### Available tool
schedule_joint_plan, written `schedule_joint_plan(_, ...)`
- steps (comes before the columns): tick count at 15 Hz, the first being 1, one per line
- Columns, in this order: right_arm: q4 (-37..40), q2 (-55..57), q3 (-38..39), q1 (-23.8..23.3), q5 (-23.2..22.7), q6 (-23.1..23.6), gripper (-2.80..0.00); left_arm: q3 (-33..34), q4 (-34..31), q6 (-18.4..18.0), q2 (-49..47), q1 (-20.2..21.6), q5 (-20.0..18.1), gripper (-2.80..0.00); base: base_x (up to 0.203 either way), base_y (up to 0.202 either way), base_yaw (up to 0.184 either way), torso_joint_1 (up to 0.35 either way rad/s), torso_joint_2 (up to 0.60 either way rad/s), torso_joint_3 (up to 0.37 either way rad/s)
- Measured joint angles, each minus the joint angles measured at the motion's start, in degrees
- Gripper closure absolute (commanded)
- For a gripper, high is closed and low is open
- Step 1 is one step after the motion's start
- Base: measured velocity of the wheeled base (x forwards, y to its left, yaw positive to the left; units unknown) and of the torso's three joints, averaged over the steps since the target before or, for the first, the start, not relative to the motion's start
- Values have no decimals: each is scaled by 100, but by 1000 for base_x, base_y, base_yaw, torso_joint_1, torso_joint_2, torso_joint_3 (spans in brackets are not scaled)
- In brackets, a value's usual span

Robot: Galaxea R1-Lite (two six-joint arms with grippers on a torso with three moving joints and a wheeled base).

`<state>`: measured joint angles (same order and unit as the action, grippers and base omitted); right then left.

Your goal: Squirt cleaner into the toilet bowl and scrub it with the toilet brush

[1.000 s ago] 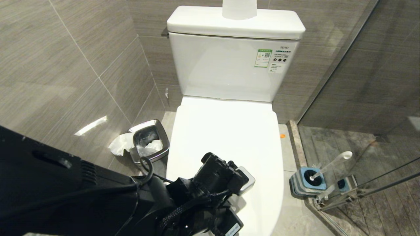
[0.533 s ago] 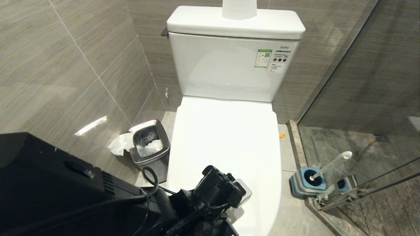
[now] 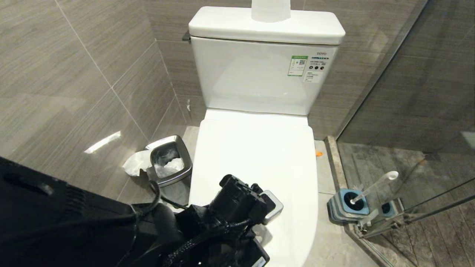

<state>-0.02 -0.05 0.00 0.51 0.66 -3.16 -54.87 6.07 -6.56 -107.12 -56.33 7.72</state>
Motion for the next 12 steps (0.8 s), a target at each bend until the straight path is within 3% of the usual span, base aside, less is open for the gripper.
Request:
schedule_joint_plan(6, 0, 0, 0, 0, 0, 2, 0, -544, -621, 34, 828, 210, 55, 0, 0, 0, 0, 0, 0, 0)
schedule_joint_plan(12, -2, 0, 0, 1, 0, 2, 0, -2372, -1570, 505, 970, 614, 538, 0, 0, 0, 0, 0, 0, 0)
